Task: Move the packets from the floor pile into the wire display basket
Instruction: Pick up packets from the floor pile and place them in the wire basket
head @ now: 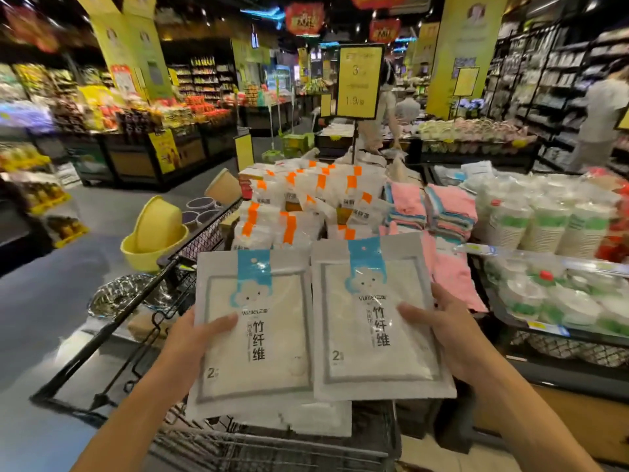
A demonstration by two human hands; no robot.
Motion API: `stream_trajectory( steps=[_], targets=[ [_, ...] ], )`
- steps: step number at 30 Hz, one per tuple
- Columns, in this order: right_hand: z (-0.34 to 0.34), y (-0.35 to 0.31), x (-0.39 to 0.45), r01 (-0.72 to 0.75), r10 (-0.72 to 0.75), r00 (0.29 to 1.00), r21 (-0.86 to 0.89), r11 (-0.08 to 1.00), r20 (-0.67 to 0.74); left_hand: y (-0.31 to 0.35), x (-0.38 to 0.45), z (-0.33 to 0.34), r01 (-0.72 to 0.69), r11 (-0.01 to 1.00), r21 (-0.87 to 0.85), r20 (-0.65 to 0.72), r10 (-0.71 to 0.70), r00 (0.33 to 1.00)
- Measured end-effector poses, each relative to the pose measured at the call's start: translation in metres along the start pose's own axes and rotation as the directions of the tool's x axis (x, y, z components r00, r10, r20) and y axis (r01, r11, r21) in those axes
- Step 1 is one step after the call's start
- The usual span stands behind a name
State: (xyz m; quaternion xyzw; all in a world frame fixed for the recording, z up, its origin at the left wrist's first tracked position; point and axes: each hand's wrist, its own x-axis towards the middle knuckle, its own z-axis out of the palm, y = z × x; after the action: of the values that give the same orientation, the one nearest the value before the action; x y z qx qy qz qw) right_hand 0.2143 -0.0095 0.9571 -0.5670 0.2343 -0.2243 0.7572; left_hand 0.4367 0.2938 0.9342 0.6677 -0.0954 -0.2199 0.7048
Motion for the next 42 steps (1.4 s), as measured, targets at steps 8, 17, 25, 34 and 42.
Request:
stream_trajectory(
  steps=[8,17,25,34,42],
  targets=[
    [0.095,0.06,0.042,-0.063,0.063,0.998,0.007,0.998,-0.006,-0.01,0.058,-0.112,0.042,0.999,-0.001,0.0,-0.042,0.999],
    [0.116,0.108,0.089,-0.183,0.179,0.978,-0.034,0.982,-0.103,-0.049,0.127,-0.142,0.193,0.981,0.013,-0.007,-0.193,0.981],
    [0.094,0.155,0.162,-0.288,0.276,0.952,-0.083,0.954,-0.134,-0.093,0.187,-0.121,0.318,0.945,0.082,-0.021,-0.317,0.948],
    [0.068,0.236,0.221,-0.475,0.434,0.862,-0.12,0.872,-0.262,-0.167,0.24,-0.107,0.459,0.859,0.228,-0.105,-0.447,0.888],
    [0.066,0.318,0.266,-0.64,0.55,0.754,-0.217,0.737,-0.359,-0.248,0.307,-0.111,0.529,0.797,0.291,-0.041,-0.542,0.839]
  ],
)
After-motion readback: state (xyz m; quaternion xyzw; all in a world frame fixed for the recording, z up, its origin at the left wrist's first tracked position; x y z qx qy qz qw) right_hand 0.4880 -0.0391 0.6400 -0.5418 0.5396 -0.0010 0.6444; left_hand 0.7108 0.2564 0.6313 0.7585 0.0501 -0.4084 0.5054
